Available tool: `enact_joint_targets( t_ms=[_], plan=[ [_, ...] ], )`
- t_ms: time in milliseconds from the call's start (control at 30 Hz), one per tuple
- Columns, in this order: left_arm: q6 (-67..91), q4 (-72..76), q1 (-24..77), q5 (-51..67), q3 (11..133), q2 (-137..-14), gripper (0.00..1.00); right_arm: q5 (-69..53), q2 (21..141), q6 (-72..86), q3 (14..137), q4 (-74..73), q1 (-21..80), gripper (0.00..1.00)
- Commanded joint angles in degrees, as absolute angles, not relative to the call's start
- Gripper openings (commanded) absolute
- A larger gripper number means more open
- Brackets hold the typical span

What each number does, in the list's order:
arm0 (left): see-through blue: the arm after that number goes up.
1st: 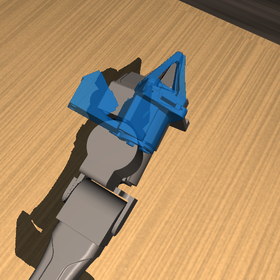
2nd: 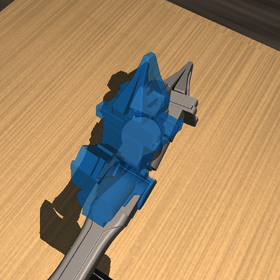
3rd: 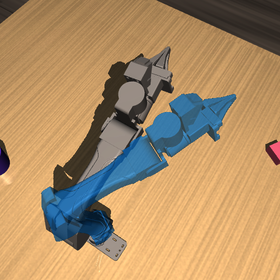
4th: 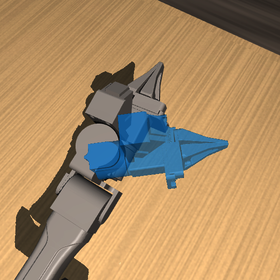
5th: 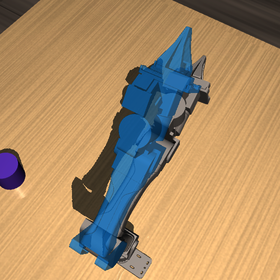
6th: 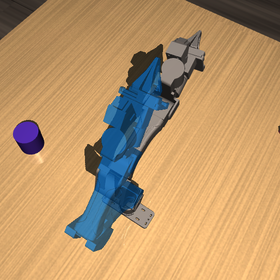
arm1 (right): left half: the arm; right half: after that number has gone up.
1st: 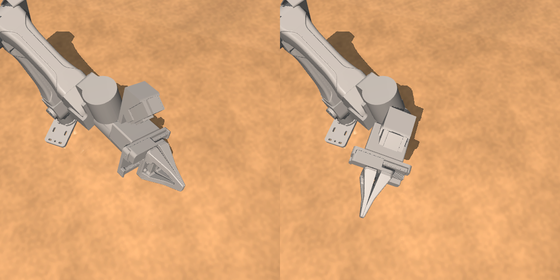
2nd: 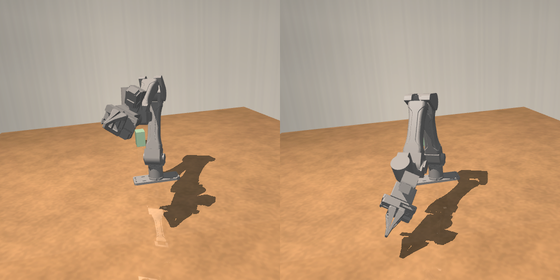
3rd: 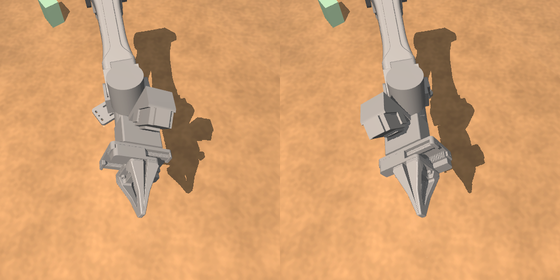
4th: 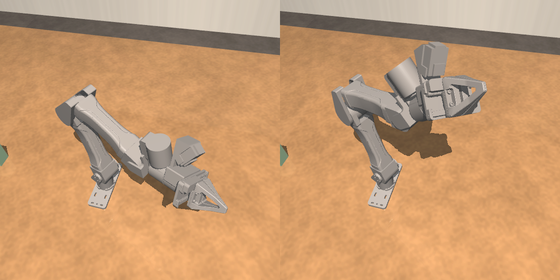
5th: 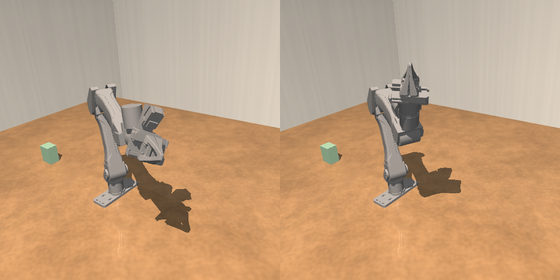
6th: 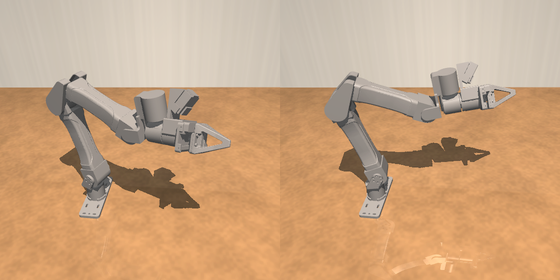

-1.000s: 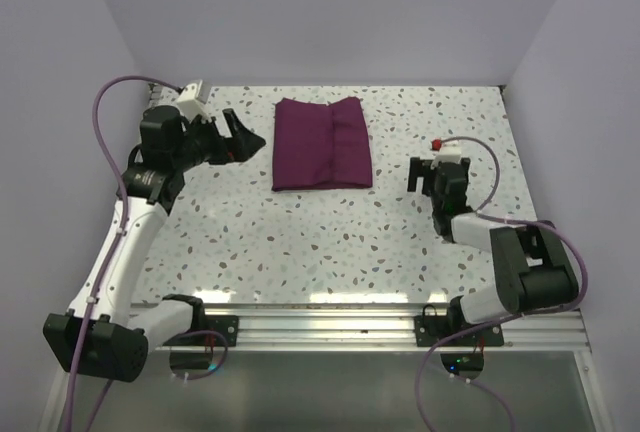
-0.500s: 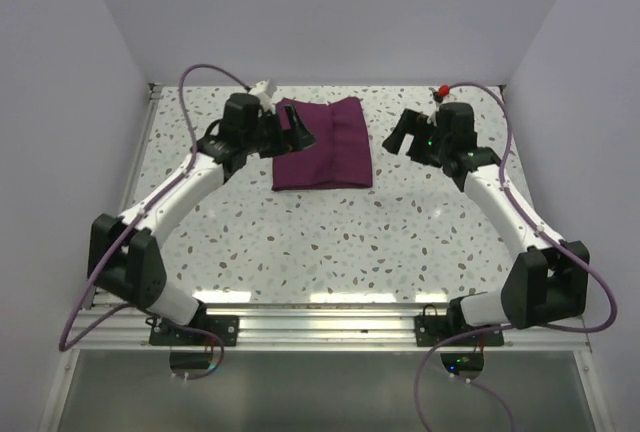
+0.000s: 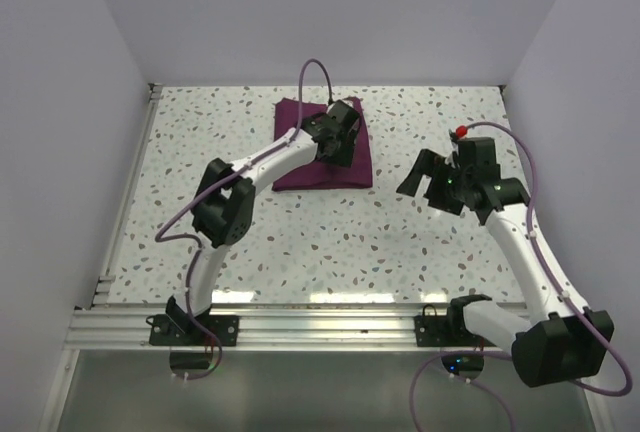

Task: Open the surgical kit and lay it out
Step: Open the surgical kit at the center of the board.

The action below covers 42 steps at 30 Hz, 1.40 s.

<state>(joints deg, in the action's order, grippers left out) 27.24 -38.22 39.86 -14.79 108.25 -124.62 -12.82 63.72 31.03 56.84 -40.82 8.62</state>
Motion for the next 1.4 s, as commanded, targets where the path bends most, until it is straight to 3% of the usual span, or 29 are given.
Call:
enact_joint_targets(
  t_ms=[0,100,200,300,433,700,1000,1067,1100,1133,1167,1367],
  plan=[
    [26.19,-44.21,38.67,-22.94,114.6,-128.05,0.72,-11.43,59.94,29.09,57.57,-48.16,8.61,0.98],
    [25.67,-44.56,38.67,-23.2,116.45,-131.39,0.71,-10.46,59.5,28.13,57.48,-49.92,8.61,0.98],
    [25.14,-44.12,38.76,-21.98,117.68,-134.2,0.63,-8.62,59.94,26.99,57.92,-50.53,8.53,0.98],
    [24.61,-43.68,38.67,-20.83,119.0,-136.14,0.4,-7.65,62.39,26.28,59.15,-51.06,8.53,0.98],
    [23.82,-44.64,38.58,-21.09,123.38,-137.2,0.0,-6.94,65.39,25.93,61.78,-51.42,8.53,0.98],
    [26.01,-46.23,31.23,-21.98,123.41,-126.49,0.0,-6.33,71.09,26.1,67.93,-45.27,10.45,0.98],
    [27.34,-40.26,18.55,-21.09,98.55,-107.68,0.0,-1.23,94.81,25.93,90.51,-46.58,24.25,0.98],
    [27.33,-39.03,17.23,-21.62,92.66,-104.69,0.07,-1.23,99.12,25.84,96.66,-47.02,26.8,0.98],
    [27.42,-38.5,15.83,-21.1,90.9,-103.98,0.22,-1.49,104.1,25.75,100.94,-47.89,28.2,0.98],
    [27.51,-37.97,14.95,-20.31,87.66,-102.76,0.74,-1.58,106.33,25.66,103.07,-48.34,28.82,0.98],
    [27.42,-37.45,14.25,-18.13,86.24,-102.31,0.99,-1.58,109.04,25.49,105.27,-49.47,29.35,0.98],
    [27.16,-37.97,12.04,-16.26,79.99,-101.25,1.0,-1.76,126.98,25.58,121.97,-54.91,31.2,0.98]
  ],
)
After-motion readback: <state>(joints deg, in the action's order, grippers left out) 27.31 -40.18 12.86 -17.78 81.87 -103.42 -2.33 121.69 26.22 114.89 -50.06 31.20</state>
